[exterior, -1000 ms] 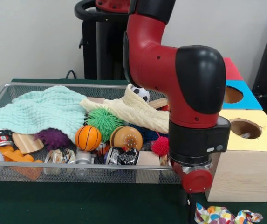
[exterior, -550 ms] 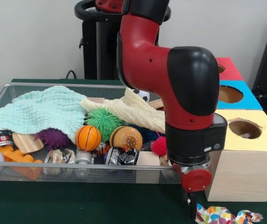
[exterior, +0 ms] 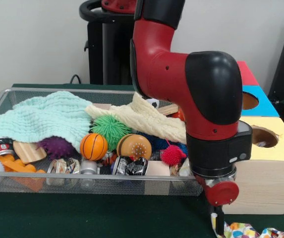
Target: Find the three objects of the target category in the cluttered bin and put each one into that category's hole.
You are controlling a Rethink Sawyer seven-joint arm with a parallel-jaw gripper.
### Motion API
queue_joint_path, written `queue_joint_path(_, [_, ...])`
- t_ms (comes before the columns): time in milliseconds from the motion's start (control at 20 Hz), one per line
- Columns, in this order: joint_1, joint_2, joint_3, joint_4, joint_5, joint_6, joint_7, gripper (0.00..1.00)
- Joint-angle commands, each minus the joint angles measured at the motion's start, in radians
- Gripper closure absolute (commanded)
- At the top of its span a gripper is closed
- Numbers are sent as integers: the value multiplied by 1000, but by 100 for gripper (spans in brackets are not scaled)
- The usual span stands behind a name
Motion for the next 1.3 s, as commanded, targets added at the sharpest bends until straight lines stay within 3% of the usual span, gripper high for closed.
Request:
queue_joint_path(50, [-31,-2,178,27,3,39,164,0])
queue_joint_path(350, [-94,-10,322,80,29,-87,30,0])
queue_joint_path(400, [-109,-11,342,85,3,-108,32,100])
queue_joint_path(550, [-106,-14,336,93,-12,-158,56,100])
queue_joint_path(650, [-137,-27,378,117,-32,-192,30,100])
queue_joint_path(1100, [-127,-62,301,146,-93,-92,80,100])
queue_joint_path(1300, [-109,-94,231,157,-127,3,119,100])
